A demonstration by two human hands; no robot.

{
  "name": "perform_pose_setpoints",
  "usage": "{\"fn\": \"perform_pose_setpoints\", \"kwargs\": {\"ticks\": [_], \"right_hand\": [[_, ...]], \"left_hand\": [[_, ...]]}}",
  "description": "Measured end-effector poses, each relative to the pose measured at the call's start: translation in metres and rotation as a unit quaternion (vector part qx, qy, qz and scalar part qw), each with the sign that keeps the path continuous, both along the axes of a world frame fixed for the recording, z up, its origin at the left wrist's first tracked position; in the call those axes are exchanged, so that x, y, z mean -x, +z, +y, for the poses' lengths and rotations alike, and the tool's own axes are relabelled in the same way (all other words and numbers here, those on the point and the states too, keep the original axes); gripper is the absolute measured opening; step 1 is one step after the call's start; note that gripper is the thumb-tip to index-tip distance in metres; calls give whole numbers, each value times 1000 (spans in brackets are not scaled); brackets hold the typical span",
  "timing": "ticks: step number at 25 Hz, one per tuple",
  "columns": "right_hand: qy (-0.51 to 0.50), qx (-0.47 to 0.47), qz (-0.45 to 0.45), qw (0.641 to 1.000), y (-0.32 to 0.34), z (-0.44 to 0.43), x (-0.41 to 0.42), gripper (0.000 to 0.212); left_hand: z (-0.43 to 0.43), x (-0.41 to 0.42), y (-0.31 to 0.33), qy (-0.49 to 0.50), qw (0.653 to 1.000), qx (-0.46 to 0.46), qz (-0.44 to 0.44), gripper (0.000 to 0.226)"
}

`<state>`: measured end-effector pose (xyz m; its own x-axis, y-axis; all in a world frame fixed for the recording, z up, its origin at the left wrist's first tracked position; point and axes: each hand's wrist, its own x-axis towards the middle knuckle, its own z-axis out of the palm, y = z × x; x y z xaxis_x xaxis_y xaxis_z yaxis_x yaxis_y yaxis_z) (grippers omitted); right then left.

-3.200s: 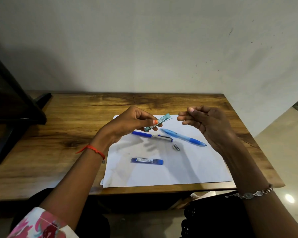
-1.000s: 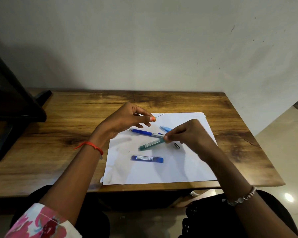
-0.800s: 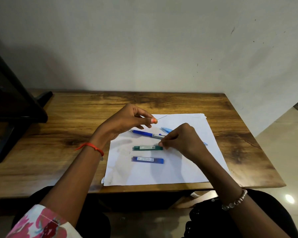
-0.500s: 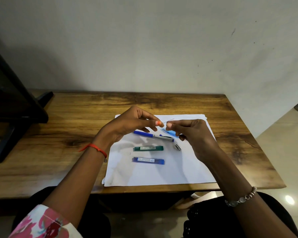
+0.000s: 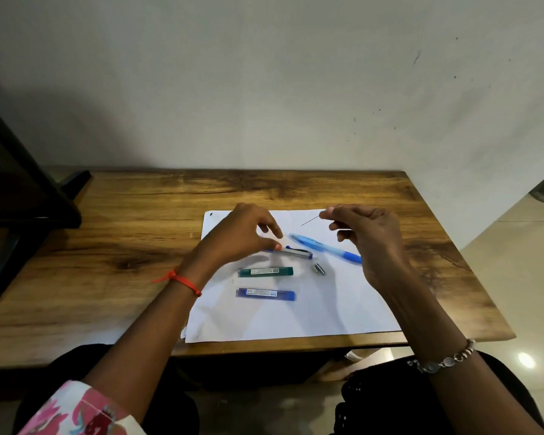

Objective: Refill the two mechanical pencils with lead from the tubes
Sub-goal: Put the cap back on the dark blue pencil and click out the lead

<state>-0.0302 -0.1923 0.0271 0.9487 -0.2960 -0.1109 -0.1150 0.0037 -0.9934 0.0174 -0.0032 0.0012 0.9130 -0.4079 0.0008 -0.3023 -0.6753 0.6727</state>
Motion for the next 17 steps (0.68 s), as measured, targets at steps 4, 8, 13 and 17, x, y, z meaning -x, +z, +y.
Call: {"fn": "perform_pose_setpoints", "kwargs": {"ticks": [4, 8, 13, 17], "right_hand": [[-19, -17, -37, 999, 1, -3, 2, 8], [-27, -32, -69, 997, 3, -2, 2, 9], [-82, 1, -208, 975, 21, 1, 13, 6], [-105, 125, -346, 924, 41, 13, 41, 10]], "left_hand": [[-5, 0, -13, -42, 990, -131, -35, 19], [-3, -1, -9, -41, 996, -67, -33, 9], [3, 3, 24, 30, 972, 230, 35, 20], [7, 6, 30, 20, 943, 331, 38, 37]]}}
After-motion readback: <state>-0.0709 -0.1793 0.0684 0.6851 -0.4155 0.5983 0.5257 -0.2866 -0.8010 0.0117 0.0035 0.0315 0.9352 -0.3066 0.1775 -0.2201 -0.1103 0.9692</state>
